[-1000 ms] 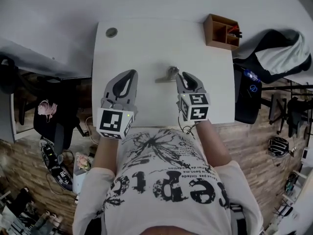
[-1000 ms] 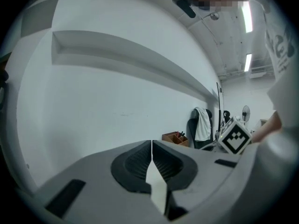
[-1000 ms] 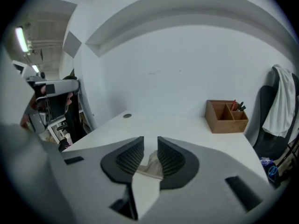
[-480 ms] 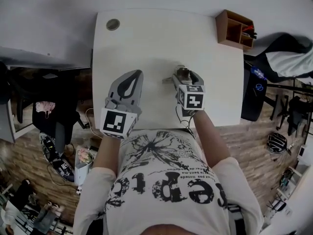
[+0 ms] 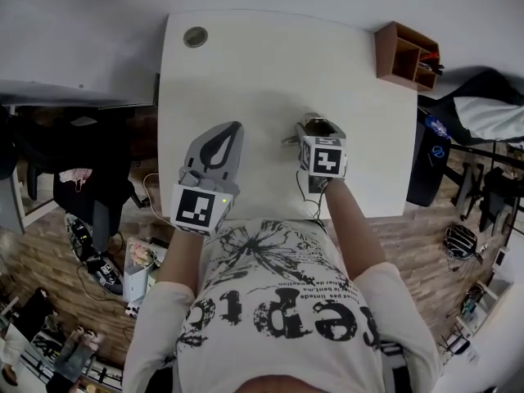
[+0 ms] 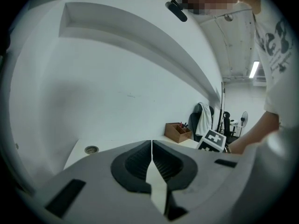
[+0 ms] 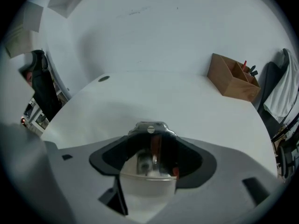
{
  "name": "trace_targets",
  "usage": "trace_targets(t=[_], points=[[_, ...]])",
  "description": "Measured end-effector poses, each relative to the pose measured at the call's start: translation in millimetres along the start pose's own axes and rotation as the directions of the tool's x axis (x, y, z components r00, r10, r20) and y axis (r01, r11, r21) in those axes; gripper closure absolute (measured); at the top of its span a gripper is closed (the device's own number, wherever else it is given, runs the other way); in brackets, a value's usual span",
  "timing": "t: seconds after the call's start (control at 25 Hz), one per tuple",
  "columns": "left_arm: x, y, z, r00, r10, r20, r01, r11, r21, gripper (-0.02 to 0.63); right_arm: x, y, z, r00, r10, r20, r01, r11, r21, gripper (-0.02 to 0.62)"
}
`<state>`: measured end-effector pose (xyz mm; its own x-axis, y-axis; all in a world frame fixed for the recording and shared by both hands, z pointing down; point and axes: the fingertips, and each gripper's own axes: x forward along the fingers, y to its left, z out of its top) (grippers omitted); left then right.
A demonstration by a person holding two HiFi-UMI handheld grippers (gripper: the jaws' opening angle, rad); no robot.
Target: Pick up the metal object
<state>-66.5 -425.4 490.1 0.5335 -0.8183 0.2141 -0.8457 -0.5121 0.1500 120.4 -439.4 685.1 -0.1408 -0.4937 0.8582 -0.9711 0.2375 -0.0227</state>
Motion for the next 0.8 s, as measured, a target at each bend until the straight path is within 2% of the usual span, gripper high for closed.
trace_targets(t=[0.16,0.32,0.56,0.8], points=[[3,-2,-2,1.000,-0.002,-0.012,0.002,1.000,-0.003,0.595,1,0,1,1.000,0.007,-0.010,-0.007,1.000,0.009,0.307],[1,-4,3,1.000,0.014,0.010,-0.015,1.000,0.022,0.595,-5,-3,1,1.000,0.000,-0.004,0.000,1.000,0.022,0.314],[-11,-22,19,0.999,0.035,0.003,-0.035,0.999,0.034,0.595,-46,-11,20,0.991,-0.005,0.135,0.000,0.999,0.039,0.314],[-15,-49,41,0.997,0.078,0.019,-0.079,0.994,0.074,0.595,-105,-30,52,0.954,-0.006,0.300,-0.003,1.000,0.031,0.314]])
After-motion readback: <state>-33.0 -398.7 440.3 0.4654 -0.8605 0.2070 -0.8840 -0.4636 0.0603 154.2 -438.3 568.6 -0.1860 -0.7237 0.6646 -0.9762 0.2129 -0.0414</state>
